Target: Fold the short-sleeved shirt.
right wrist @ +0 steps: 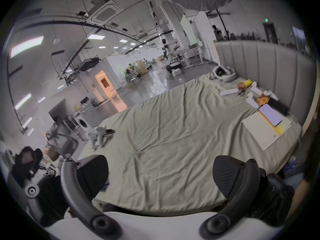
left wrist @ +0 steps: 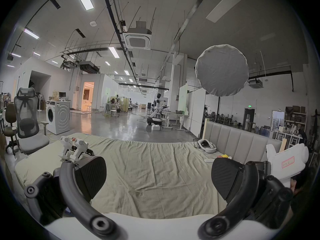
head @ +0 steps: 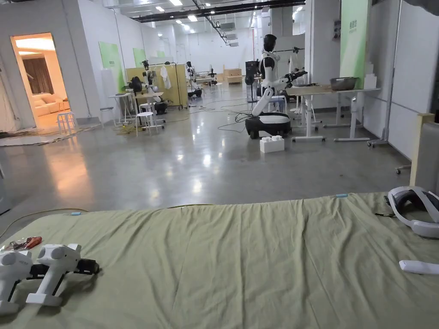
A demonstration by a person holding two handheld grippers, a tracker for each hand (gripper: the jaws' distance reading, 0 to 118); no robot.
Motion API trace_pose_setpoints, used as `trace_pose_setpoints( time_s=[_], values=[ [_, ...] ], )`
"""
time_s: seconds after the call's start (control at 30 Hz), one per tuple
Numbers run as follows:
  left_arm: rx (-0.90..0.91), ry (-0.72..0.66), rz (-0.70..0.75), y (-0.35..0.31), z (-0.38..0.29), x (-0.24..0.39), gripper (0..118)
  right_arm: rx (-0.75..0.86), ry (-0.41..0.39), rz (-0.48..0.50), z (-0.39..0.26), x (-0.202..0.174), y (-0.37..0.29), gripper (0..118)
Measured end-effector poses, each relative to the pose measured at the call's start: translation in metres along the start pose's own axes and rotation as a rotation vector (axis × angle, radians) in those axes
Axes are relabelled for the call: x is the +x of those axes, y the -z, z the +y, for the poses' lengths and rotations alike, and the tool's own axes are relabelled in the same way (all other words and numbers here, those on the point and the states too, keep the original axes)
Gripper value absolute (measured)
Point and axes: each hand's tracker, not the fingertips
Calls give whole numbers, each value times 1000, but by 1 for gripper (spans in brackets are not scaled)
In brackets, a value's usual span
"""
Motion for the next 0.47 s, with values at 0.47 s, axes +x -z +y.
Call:
trace_pose_setpoints(
  time_s=[0.47],
  values=[
    [-1,0,-13,2,1,1,118,30,-46,44,5,-4,-9,118]
  ],
)
